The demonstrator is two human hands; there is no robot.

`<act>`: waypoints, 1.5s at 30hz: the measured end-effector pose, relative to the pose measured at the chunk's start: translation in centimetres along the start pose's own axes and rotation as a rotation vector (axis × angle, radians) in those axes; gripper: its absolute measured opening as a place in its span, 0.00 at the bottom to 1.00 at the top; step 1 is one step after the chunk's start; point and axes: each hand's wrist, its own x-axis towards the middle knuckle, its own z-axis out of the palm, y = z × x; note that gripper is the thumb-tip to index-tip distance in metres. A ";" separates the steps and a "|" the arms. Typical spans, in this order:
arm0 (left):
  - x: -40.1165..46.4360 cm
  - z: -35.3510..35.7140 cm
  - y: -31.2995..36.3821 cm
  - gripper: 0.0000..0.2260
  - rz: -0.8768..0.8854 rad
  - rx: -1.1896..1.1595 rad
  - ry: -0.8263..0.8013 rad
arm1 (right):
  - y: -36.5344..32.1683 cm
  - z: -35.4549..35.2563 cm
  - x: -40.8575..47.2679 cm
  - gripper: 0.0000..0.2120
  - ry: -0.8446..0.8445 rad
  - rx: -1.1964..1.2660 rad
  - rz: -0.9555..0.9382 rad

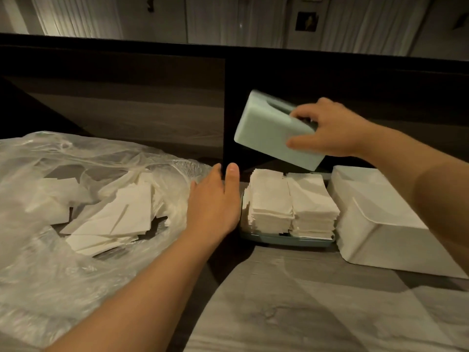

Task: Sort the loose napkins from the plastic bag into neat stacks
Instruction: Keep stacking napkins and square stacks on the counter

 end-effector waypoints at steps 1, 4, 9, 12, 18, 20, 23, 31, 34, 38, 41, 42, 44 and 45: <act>0.1 -0.2 0.1 0.36 -0.009 -0.051 0.018 | -0.3 -0.5 -0.9 0.19 0.029 0.015 -0.021; 0.0 -0.6 0.8 0.32 -0.058 -0.218 0.052 | -1.4 -1.7 -3.6 0.21 0.099 -0.015 -0.120; 0.4 -1.3 1.2 0.41 -0.241 -0.554 0.028 | -2.3 -1.8 -7.1 0.25 0.023 -0.153 -0.200; 0.5 -1.4 0.9 0.43 -0.293 -0.713 0.024 | -2.4 -0.5 -8.4 0.26 -0.025 -0.197 -0.216; -0.1 -0.6 1.1 0.32 -0.182 -0.757 -0.081 | -2.3 1.7 -9.6 0.29 -0.078 -0.224 -0.163; -0.2 -0.2 1.2 0.35 -0.190 -0.771 -0.159 | -2.4 2.3 -9.6 0.28 -0.077 -0.264 -0.185; -0.5 0.2 1.3 0.32 -0.220 -0.760 -0.309 | -2.6 2.9 -9.5 0.26 -0.061 -0.276 -0.230; -0.8 0.5 1.6 0.22 -0.334 -0.743 -0.412 | -1.9 4.2 -9.8 0.26 -0.075 -0.273 -0.263; -0.9 0.5 1.8 0.22 -0.374 -0.697 -0.415 | -1.9 4.2 -9.8 0.26 -0.059 -0.250 -0.258; -0.9 0.5 1.8 0.16 -0.390 -0.718 -0.405 | -2.1 4.0 -9.6 0.22 -0.084 -0.231 -0.255; -0.7 0.8 1.6 0.19 -0.389 -0.677 -0.413 | -2.3 4.0 -9.4 0.18 -0.103 -0.163 -0.209; -0.7 0.8 1.7 0.19 -0.392 -0.671 -0.409 | -2.5 4.0 -9.2 0.17 -0.100 -0.129 -0.180; -0.7 0.8 1.8 0.19 -0.410 -0.669 -0.401 | -2.9 4.3 -8.8 0.17 -0.103 -0.116 -0.120; -0.7 0.8 1.8 0.20 -0.415 -0.665 -0.401 | -3.1 4.5 -8.5 0.17 -0.111 -0.131 -0.098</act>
